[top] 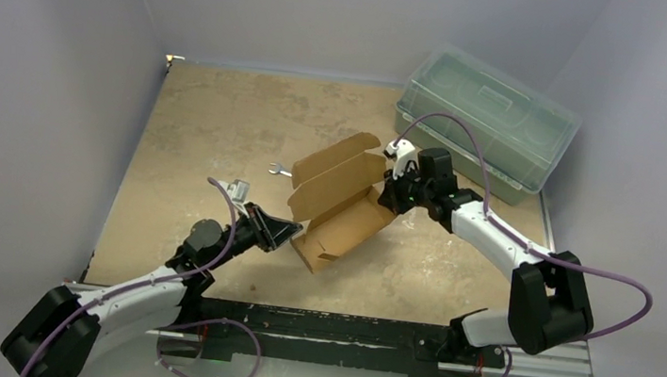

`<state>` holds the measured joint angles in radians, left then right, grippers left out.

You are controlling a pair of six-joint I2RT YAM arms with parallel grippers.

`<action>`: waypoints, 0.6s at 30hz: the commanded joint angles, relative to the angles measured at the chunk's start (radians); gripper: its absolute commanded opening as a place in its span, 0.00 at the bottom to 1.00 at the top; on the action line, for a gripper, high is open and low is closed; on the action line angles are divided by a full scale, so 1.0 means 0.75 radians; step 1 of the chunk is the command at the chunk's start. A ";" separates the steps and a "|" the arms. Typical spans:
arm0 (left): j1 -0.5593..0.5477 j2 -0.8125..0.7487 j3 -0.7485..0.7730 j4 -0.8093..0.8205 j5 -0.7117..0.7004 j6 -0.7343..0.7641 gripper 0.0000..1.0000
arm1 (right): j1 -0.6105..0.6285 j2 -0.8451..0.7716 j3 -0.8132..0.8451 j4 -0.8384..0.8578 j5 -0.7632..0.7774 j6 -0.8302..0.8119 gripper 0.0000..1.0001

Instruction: Fold the paper box

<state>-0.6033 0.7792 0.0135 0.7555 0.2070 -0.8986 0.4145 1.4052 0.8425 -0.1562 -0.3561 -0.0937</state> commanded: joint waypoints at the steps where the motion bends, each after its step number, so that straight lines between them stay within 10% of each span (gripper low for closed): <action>1: 0.003 0.076 -0.091 0.165 0.065 -0.001 0.17 | 0.011 -0.013 -0.002 0.045 0.018 -0.005 0.00; 5: 0.003 0.092 -0.054 0.114 0.081 0.021 0.02 | 0.011 -0.013 -0.001 0.045 0.022 -0.006 0.00; 18: -0.065 0.158 0.009 0.116 0.036 -0.061 0.00 | 0.011 -0.022 -0.007 0.071 0.012 0.103 0.00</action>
<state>-0.6098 0.8848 0.0132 0.7795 0.2821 -0.9066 0.4191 1.4052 0.8425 -0.1558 -0.3492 -0.0772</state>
